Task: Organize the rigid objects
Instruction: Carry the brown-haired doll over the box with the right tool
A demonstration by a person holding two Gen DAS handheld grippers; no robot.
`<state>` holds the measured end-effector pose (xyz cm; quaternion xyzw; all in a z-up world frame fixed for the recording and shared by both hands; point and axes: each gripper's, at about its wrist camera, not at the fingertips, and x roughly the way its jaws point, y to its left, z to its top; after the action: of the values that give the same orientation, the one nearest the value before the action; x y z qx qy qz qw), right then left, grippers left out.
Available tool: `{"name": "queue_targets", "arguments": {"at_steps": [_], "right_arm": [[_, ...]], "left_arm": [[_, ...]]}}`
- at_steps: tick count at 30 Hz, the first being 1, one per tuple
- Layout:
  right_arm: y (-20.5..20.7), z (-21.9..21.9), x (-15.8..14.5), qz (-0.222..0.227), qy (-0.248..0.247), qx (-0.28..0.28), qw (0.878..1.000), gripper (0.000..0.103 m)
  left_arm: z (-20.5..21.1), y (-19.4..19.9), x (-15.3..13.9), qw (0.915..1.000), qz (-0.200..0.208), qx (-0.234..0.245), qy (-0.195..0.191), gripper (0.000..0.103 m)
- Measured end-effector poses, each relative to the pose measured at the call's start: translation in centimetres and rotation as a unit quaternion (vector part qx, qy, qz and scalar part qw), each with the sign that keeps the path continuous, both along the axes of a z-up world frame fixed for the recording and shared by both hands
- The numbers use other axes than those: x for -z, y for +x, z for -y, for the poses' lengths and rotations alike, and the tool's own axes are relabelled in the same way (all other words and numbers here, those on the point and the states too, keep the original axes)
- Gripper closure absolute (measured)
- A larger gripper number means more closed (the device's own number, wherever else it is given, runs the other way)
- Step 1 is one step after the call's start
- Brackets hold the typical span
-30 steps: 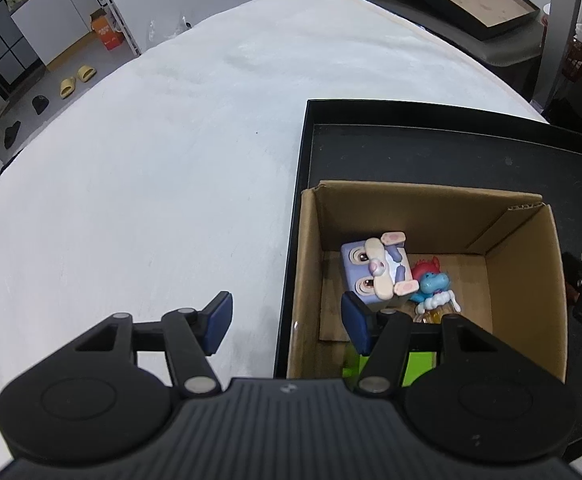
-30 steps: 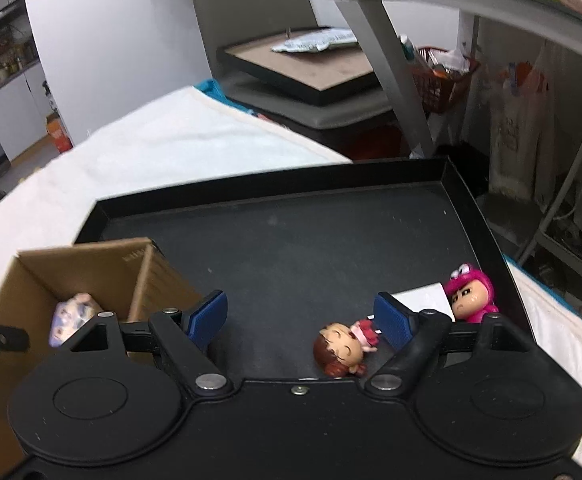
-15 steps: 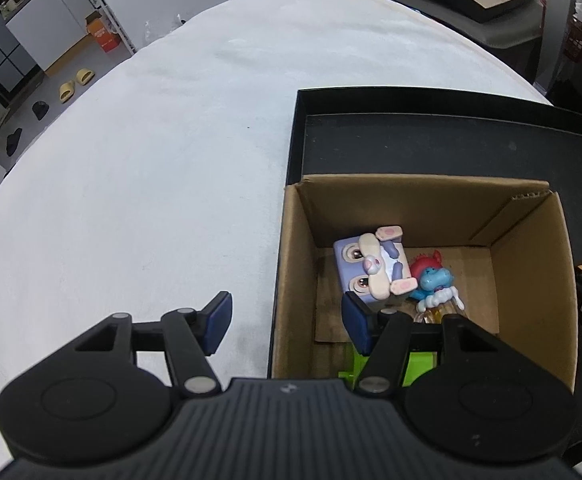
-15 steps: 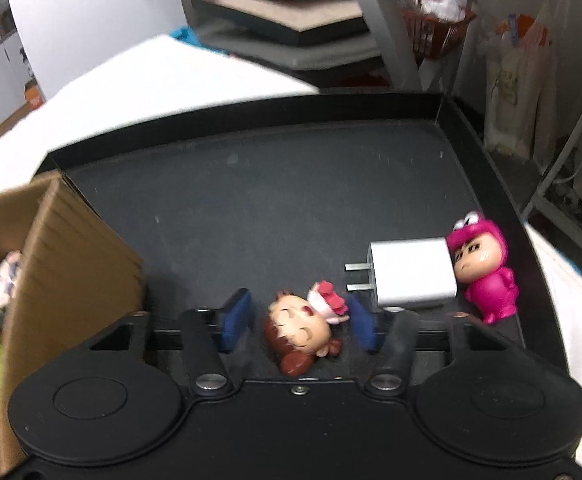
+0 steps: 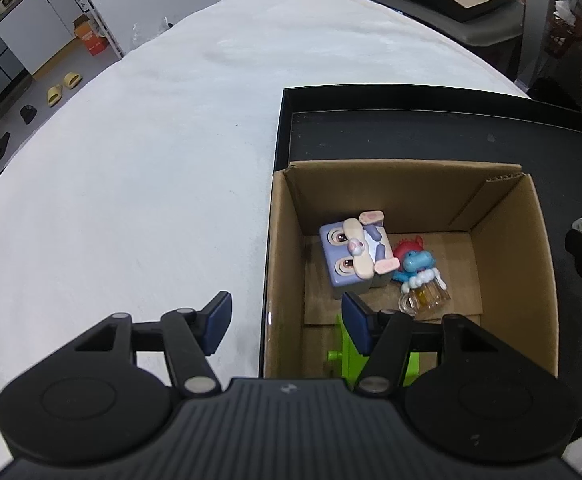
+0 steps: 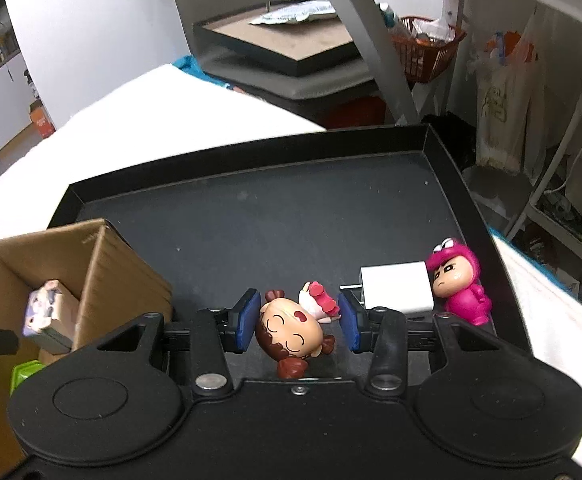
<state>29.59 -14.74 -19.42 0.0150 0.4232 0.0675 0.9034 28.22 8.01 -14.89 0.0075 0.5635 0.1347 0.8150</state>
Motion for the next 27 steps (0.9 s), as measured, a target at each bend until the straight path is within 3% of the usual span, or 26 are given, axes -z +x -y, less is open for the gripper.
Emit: {"name": "queue_targets", "arguments": {"at_steps": [11, 16, 27], "right_arm": [[-0.9, -0.3, -1.8, 0.001, 0.014, 0.01, 1.0, 0.061], [-2.6, -1.5, -3.8, 0.02, 0.01, -0.007, 1.0, 0.061], [-4.6, -4.1, -5.9, 0.043, 0.009, -0.052, 0.998, 0.061]], "left_arm": [[-1.0, -1.8, -0.8, 0.9996, 0.006, -0.003, -0.027, 0.044], [-1.3, -2.5, -0.9, 0.9982, 0.012, -0.004, -0.059, 0.044], [-2.3, -3.9, -1.1, 0.9957, 0.03, 0.001, -0.088, 0.044]]}}
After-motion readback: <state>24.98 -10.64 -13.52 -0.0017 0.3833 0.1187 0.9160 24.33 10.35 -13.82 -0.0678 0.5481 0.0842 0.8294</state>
